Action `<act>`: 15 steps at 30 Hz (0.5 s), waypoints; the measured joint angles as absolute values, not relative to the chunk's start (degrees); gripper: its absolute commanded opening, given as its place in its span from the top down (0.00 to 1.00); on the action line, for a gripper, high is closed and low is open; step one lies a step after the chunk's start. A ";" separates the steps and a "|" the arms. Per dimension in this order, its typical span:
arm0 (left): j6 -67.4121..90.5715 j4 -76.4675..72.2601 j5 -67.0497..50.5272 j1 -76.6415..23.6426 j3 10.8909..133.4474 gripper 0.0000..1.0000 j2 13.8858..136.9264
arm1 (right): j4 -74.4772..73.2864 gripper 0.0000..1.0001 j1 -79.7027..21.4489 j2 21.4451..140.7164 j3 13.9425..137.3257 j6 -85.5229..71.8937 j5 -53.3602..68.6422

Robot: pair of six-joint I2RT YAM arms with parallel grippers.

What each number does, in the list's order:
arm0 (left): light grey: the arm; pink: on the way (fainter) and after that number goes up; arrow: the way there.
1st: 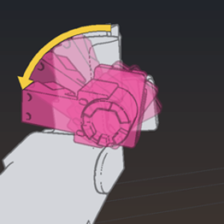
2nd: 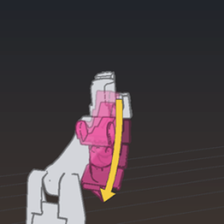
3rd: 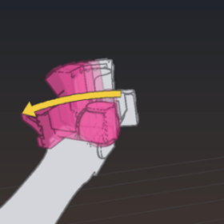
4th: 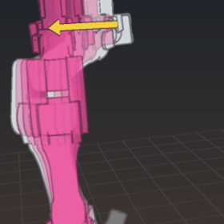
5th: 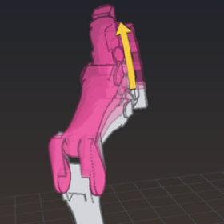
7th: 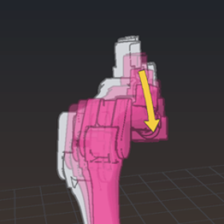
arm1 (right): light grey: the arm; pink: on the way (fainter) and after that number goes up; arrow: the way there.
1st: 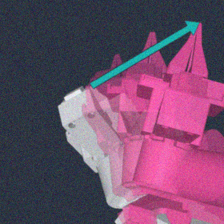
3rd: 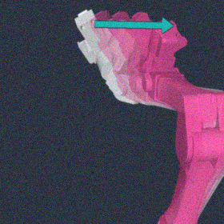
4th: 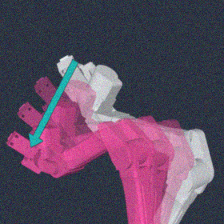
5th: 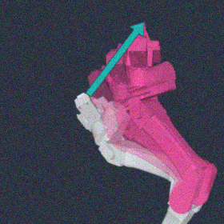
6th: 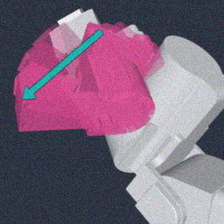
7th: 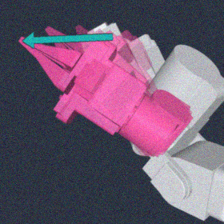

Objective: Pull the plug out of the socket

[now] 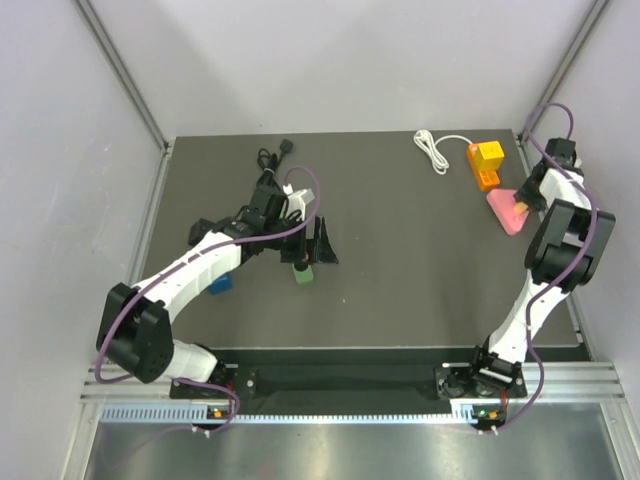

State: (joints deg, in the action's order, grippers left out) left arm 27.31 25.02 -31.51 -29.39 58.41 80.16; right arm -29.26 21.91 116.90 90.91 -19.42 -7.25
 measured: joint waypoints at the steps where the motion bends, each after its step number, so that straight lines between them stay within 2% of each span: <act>1: 27.31 25.06 -31.51 -29.39 58.41 0.07 80.16 | -29.15 0.84 21.91 116.90 91.00 -19.22 -7.01; 3: 27.31 25.12 -31.51 -29.39 58.41 0.07 80.18 | -28.86 0.95 21.89 116.92 91.26 -19.03 -6.96; 6: 27.40 25.12 -31.64 -29.39 58.41 0.07 80.20 | -29.17 1.00 21.89 116.92 91.24 -18.83 -7.25; 9: 27.83 25.02 -32.16 -29.39 58.41 0.07 80.34 | -27.20 1.00 21.67 115.83 88.88 -18.85 -7.25; 15: 30.35 22.76 -35.11 -29.39 59.29 0.09 83.18 | -24.69 1.00 17.52 106.50 76.01 -18.98 -7.94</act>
State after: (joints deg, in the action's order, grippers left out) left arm 30.35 22.76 -35.11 -29.39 59.29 83.18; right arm -24.69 17.52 106.50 76.01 -18.98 -7.94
